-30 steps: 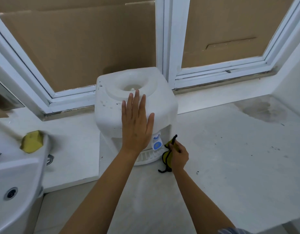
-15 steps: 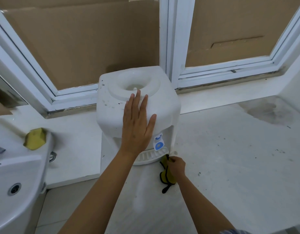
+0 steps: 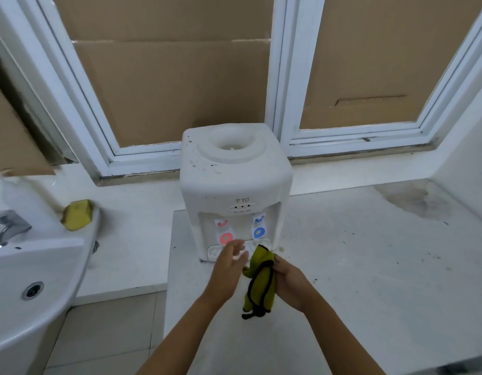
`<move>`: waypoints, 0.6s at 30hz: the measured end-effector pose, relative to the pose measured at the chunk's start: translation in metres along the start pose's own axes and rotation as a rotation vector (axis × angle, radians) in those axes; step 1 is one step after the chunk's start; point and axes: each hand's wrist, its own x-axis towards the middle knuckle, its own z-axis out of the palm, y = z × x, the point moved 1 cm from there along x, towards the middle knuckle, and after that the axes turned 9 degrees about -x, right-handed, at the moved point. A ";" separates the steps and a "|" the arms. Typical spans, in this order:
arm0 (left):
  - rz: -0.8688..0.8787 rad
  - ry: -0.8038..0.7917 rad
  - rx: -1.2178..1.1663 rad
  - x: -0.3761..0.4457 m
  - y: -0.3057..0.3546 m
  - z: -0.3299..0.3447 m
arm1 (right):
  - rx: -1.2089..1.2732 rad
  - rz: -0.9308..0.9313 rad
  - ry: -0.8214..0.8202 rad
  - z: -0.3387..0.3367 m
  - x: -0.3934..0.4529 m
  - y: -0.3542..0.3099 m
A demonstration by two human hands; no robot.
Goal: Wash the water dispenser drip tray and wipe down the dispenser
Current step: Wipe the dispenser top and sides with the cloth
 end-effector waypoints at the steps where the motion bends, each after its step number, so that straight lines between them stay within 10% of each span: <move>1: -0.124 -0.025 -0.072 -0.004 -0.005 0.003 | 0.011 -0.004 -0.001 0.007 -0.002 -0.002; 18: 0.057 0.358 -0.192 -0.096 0.048 -0.030 | -0.138 0.182 -0.122 0.074 -0.059 -0.025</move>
